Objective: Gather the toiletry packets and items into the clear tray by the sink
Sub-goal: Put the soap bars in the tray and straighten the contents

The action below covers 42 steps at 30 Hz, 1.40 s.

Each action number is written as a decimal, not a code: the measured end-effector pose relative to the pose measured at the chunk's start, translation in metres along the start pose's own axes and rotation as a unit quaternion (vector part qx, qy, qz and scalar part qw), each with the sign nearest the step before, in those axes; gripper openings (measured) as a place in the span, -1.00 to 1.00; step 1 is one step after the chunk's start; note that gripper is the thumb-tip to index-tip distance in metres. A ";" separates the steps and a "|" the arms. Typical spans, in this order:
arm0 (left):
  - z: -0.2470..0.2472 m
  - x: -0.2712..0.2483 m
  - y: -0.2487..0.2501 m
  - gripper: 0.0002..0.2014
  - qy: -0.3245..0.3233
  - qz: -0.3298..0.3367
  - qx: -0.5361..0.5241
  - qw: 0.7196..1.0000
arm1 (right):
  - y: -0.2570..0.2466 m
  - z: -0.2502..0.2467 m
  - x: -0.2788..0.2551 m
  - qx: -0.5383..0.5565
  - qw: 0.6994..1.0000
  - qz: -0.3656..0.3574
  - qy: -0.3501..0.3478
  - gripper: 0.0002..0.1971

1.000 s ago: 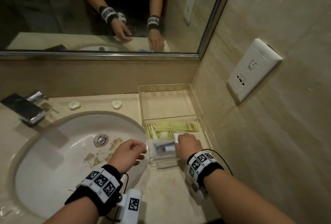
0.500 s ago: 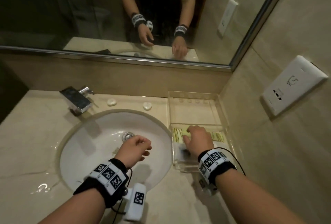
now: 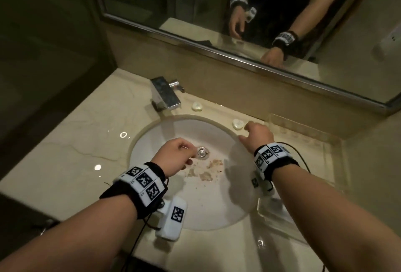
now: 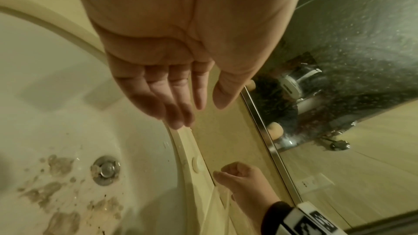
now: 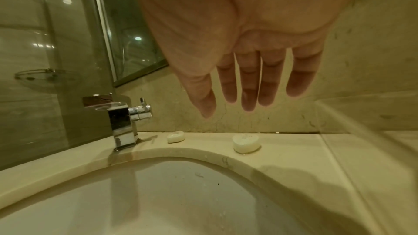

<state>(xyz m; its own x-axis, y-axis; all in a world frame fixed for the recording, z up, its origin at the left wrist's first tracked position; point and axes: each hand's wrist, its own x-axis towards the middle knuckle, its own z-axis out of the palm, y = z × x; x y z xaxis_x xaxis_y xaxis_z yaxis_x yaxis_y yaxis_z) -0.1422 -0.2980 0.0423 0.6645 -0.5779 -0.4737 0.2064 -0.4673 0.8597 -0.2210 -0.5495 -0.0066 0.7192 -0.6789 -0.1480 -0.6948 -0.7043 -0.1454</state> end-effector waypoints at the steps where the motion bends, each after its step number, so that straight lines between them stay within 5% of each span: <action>1: -0.005 0.002 -0.002 -0.89 0.007 -0.003 0.003 1.000 | -0.002 0.002 0.011 -0.005 1.000 0.001 -0.003 -0.61; 16: -0.046 0.008 -0.049 -0.90 0.055 -0.078 0.012 0.995 | -0.010 0.039 0.084 0.017 0.996 0.079 -0.047 -0.67; 35: -0.057 0.003 -0.063 -0.89 0.064 -0.087 0.024 0.994 | -0.006 0.045 0.087 0.055 0.997 0.057 0.004 -0.51; 42: -0.026 0.013 -0.032 -0.89 0.005 -0.039 0.048 0.998 | 0.007 0.015 0.046 0.086 0.994 0.041 0.052 -0.40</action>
<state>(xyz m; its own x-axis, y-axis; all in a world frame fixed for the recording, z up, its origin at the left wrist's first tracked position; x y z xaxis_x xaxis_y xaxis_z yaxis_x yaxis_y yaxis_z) -0.1213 -0.2731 0.0141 0.6562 -0.5311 -0.5361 0.1876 -0.5733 0.7976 -0.1927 -0.5830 -0.0294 0.6509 -0.7563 -0.0660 -0.7352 -0.6063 -0.3030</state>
